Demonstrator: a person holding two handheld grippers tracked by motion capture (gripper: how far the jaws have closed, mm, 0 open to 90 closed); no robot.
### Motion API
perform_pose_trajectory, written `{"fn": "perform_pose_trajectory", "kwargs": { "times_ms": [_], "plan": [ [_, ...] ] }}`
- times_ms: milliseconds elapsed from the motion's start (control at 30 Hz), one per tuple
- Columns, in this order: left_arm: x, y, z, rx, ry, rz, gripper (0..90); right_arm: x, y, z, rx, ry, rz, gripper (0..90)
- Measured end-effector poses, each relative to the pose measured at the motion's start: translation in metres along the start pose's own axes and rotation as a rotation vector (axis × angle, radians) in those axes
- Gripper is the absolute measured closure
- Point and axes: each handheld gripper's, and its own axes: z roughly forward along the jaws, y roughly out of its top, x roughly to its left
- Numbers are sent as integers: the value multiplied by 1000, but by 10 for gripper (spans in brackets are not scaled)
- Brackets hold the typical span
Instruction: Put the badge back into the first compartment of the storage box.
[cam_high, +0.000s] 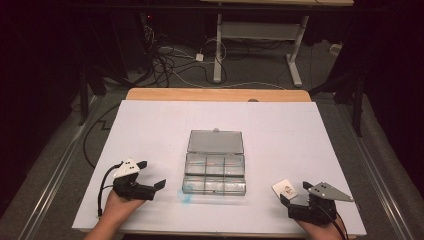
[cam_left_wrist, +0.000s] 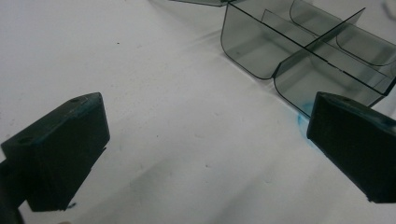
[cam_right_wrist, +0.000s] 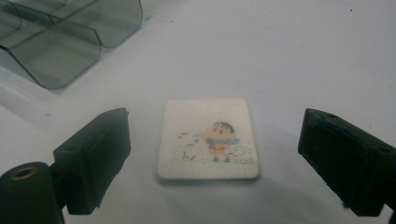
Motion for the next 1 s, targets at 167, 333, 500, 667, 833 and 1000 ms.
{"fn": "perform_pose_trajectory", "kwargs": {
  "times_ms": [167,333,500,667,833,1000],
  "plan": [
    [0,0,1,4,0,2,0,3,3,12,55,-1,-26,153],
    [1,1,2,12,-4,-3,0,7,5,19,110,5,-39,199],
    [1,2,3,19,-12,-6,0,8,7,24,140,9,-58,218],
    [0,1,3,18,-7,1,0,5,11,29,152,18,-42,223],
    [0,1,3,16,-1,5,0,5,11,30,160,21,-37,229],
    [0,1,3,17,-1,5,0,3,11,29,156,23,-40,253]
  ]
}}
